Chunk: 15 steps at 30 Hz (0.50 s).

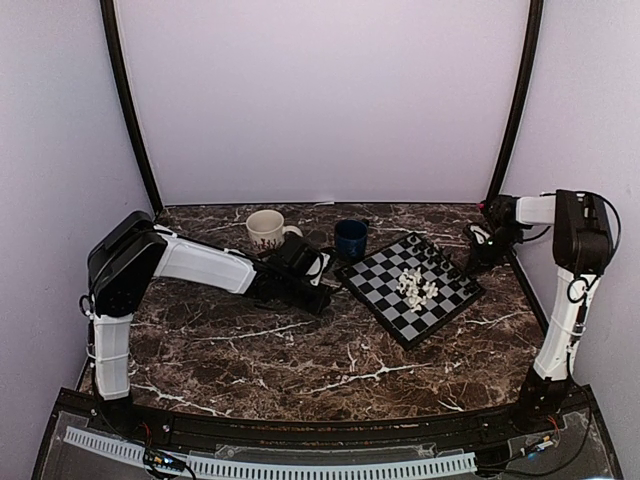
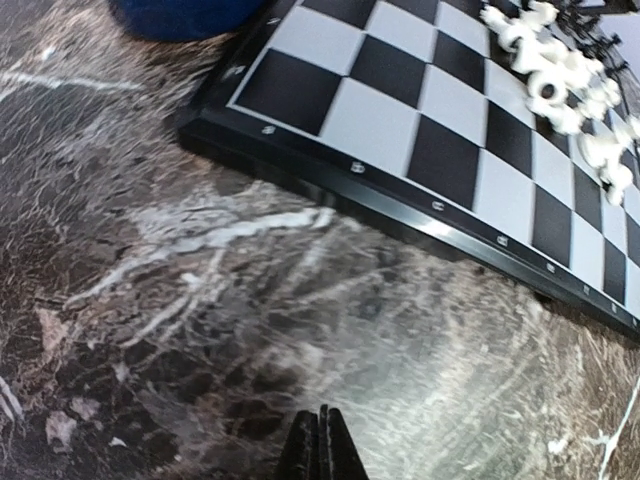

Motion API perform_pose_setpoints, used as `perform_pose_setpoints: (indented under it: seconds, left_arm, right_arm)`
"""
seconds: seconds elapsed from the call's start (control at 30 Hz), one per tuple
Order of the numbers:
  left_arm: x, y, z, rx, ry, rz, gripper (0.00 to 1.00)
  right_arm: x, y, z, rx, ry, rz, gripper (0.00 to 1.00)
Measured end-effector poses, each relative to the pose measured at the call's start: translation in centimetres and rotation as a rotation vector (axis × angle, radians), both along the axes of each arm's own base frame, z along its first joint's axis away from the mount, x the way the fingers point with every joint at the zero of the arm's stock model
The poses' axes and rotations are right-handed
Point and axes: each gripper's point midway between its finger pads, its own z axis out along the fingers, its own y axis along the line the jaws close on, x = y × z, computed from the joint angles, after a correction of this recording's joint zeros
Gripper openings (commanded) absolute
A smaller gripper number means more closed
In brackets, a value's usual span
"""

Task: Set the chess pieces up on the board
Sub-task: Move the chessboard to the center of the board.

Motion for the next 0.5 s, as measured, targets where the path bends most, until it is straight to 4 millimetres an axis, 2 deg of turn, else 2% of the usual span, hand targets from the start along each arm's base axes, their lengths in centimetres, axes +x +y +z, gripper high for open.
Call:
perform_pose_setpoints:
  seconds: [0.13,0.5]
  left_arm:
    - [0.9,0.5,-1.3,-0.001,0.029,0.044,0.00]
    - [2.7,-1.8,-1.2,-0.059,0.031,0.060,0.00]
  right_arm:
    - [-0.3,0.5,0.0,0.011,-0.003,0.017,0.00]
    - [-2.1,3.1,0.0,0.056,0.007,0.085,0.00]
